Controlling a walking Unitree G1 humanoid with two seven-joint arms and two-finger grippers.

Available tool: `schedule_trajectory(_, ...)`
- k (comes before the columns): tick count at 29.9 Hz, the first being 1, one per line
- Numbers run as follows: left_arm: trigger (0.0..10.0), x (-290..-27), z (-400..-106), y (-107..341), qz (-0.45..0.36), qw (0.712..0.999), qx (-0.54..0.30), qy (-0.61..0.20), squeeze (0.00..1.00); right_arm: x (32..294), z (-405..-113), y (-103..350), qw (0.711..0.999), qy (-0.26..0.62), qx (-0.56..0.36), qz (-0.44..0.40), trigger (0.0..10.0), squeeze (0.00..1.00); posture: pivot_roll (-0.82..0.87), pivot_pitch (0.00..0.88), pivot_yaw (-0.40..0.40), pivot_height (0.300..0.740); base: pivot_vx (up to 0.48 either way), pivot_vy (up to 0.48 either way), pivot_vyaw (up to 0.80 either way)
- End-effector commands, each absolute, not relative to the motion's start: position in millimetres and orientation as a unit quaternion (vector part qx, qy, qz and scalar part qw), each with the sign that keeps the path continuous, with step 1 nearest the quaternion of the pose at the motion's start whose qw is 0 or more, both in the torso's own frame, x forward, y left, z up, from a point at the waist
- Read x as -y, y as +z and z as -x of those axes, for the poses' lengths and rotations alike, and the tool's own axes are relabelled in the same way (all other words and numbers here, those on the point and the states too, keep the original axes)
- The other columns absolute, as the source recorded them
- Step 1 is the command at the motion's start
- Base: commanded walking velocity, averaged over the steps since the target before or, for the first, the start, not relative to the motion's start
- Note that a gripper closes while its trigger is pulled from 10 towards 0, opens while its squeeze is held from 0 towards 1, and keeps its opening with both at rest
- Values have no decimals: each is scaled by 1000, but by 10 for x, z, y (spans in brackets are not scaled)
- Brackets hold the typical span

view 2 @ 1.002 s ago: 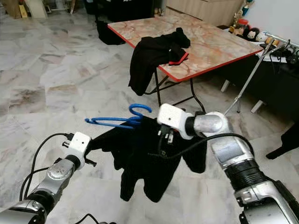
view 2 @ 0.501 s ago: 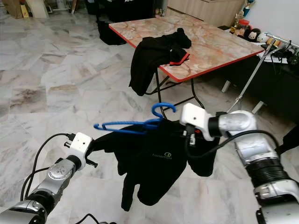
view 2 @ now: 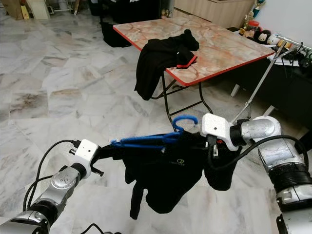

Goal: Hang hanger

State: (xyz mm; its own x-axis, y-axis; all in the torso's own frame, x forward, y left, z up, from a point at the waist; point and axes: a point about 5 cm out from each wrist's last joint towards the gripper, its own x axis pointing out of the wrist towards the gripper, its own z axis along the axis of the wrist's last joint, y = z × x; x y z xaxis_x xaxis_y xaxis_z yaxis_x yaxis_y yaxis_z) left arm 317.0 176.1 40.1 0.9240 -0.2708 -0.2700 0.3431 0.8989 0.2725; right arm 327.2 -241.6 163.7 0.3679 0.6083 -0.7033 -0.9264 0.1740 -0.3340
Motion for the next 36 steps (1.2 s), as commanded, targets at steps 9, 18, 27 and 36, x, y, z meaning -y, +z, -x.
schedule_trajectory(9,0,-1986,-3104,332,-158,969,-145,-120,0,2597,-3359,1689,719,448,-237,475,10000,0,-29,4,-58,740,0,0,0)
schedule_trajectory(18,0,-1985,-3218,515,-162,969,-119,-141,0,2367,-3417,1544,699,437,-221,522,10000,0,-19,0,-58,740,0,0,0)
schedule_trajectory(27,0,-1810,-3297,743,-149,962,-82,-214,0,1948,-3479,1443,721,444,-182,500,10000,0,-7,0,-65,740,0,0,0)
schedule_trajectory(36,0,-1515,-3291,993,-130,940,-57,-309,0,1563,-3428,1234,706,472,-194,492,10000,0,5,0,-72,740,0,0,0)
